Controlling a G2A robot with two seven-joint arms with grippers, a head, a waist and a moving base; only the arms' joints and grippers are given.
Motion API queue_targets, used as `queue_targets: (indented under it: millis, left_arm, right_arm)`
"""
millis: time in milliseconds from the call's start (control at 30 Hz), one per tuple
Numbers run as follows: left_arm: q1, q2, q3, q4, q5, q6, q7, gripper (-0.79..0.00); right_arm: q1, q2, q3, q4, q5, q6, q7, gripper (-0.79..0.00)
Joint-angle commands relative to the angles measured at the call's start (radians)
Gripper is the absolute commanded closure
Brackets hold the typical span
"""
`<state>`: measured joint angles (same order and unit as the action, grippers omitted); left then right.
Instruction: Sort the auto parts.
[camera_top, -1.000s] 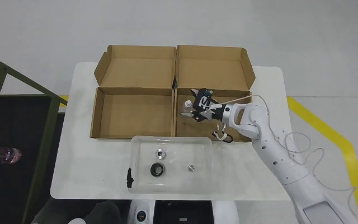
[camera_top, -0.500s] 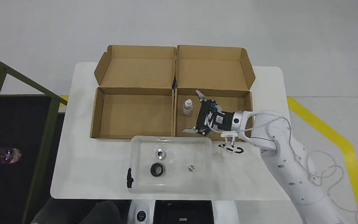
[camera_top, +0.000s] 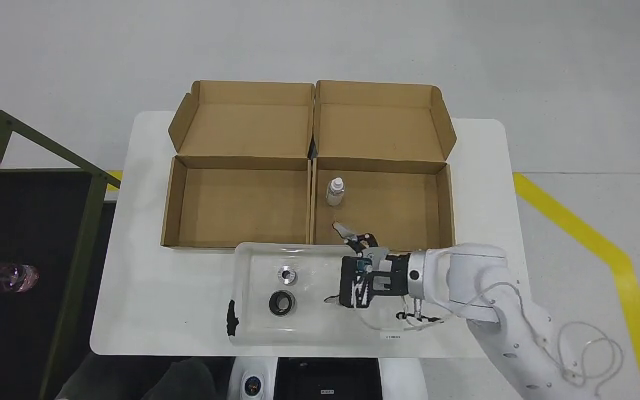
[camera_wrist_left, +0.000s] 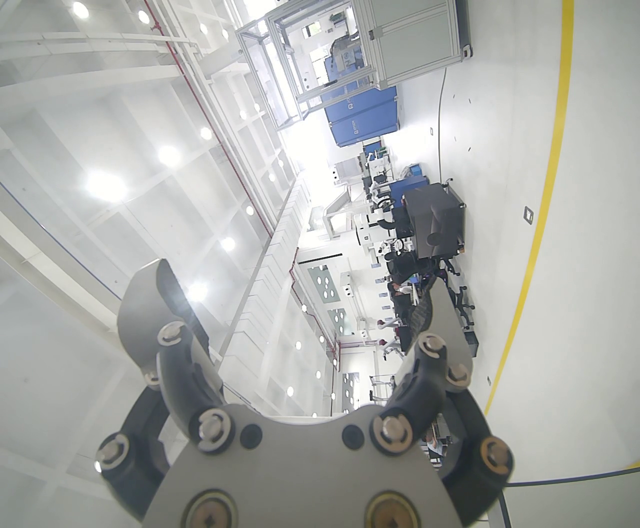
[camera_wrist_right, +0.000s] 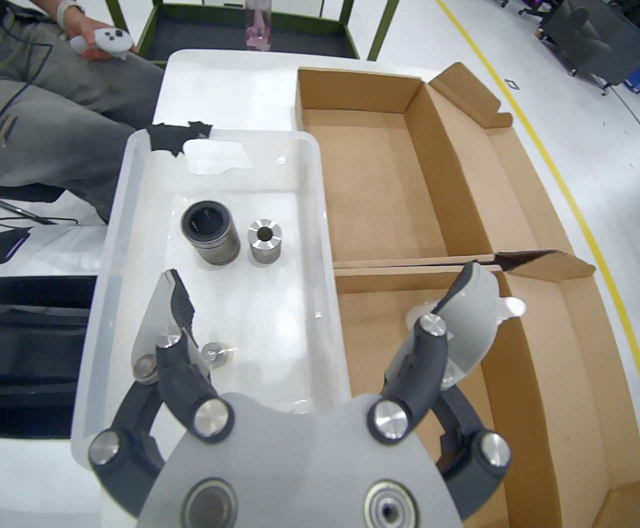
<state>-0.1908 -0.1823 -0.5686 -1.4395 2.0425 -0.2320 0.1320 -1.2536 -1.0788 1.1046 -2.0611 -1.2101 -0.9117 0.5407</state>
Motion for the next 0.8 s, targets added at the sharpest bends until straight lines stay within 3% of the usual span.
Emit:
queue_targets:
  millis: [0,300,767]
  left_arm:
    - [0.0,0.0,0.0,0.0,0.0,0.0,0.0,-0.785]
    - [0.0,0.0,0.0,0.0,0.0,0.0,0.0,-0.785]
    - [0.0,0.0,0.0,0.0,0.0,0.0,0.0,-0.785]
  right_arm:
    - [-0.015,0.004,-0.007,-0.01,-0.01,-0.014,0.015,-0.785]
    - [-0.052,0.02,-0.018,-0.038,-0.068,-0.035,0.11,-0.785]
    - [-0.029,0.018,-0.15,-0.039,-0.143,-0.003,0.298,-0.785]
